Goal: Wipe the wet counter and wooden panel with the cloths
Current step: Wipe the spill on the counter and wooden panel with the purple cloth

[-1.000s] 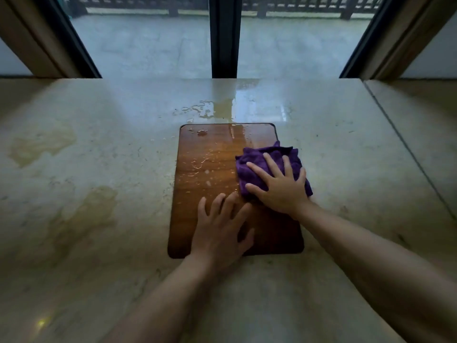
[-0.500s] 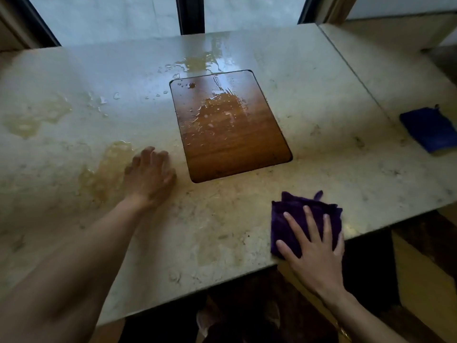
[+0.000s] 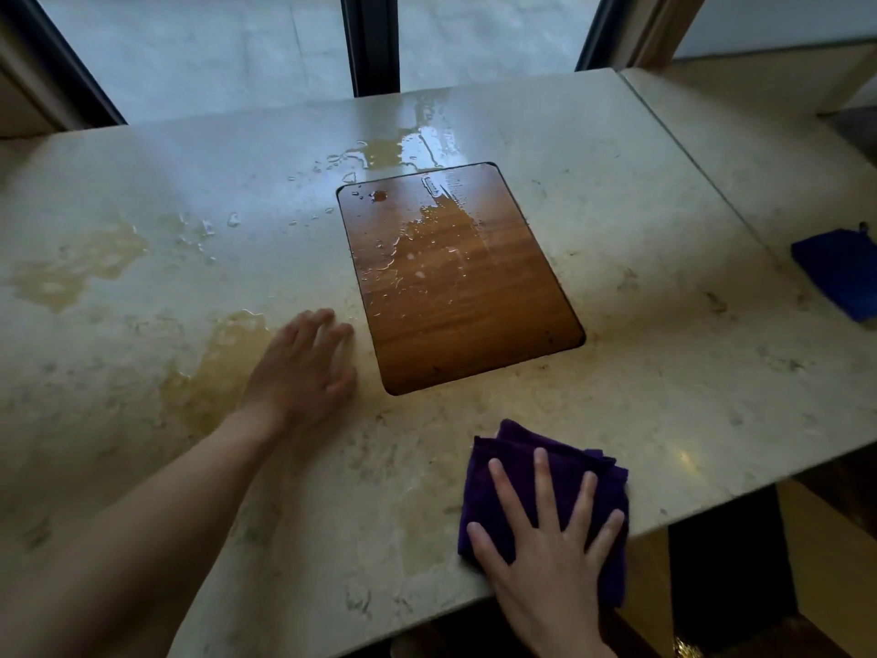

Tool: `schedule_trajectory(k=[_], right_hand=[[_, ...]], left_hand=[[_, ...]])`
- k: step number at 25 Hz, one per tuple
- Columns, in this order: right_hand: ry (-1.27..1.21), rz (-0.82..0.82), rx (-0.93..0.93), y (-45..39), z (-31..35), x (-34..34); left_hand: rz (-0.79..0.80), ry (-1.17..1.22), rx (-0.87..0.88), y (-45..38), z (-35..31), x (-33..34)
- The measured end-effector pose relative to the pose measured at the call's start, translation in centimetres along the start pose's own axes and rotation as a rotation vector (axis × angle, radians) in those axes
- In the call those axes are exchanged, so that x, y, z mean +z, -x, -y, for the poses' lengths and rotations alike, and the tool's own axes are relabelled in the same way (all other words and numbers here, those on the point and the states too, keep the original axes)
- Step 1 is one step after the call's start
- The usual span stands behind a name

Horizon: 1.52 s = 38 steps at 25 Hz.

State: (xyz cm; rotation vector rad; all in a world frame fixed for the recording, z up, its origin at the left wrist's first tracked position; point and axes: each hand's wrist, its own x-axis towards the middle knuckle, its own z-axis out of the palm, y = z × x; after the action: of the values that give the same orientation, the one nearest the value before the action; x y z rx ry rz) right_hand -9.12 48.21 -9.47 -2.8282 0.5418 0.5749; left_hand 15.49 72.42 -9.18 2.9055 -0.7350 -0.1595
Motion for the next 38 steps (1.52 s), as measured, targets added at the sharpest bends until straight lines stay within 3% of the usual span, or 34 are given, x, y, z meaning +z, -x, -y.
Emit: schedule_trajectory(k=[9,14,22,26,32,38], right_hand=[[0.064,-0.105,-0.182,-17.3,4.8,-6.9],[0.133,-0.266,-0.281,-28.2,9.0,-10.7],[0.029,-0.173,-0.223,-49.9,17.4,-19.9],[0.018,-0.158,-0.205,-57.9,21.6,-23.4],[0.163,-0.102,-0.576,-61.3,26.2,-24.6],[0.223,-0.075,-0.75,-57.8,24.4,-23.1]], left_hand=[[0.007,0.038,-0.029,0.4,0.5,1.2],[-0.052,0.011,-0.011,0.6,0.4,1.3],[-0.293,-0.222,0.097,0.0,1.9,4.1],[-0.375,-0.292,0.06,-0.8,1.7,4.5],[-0.416,-0.365,0.065,-1.5,1.8,4.5],[-0.318,-0.286,0.093,-0.3,1.9,4.8]])
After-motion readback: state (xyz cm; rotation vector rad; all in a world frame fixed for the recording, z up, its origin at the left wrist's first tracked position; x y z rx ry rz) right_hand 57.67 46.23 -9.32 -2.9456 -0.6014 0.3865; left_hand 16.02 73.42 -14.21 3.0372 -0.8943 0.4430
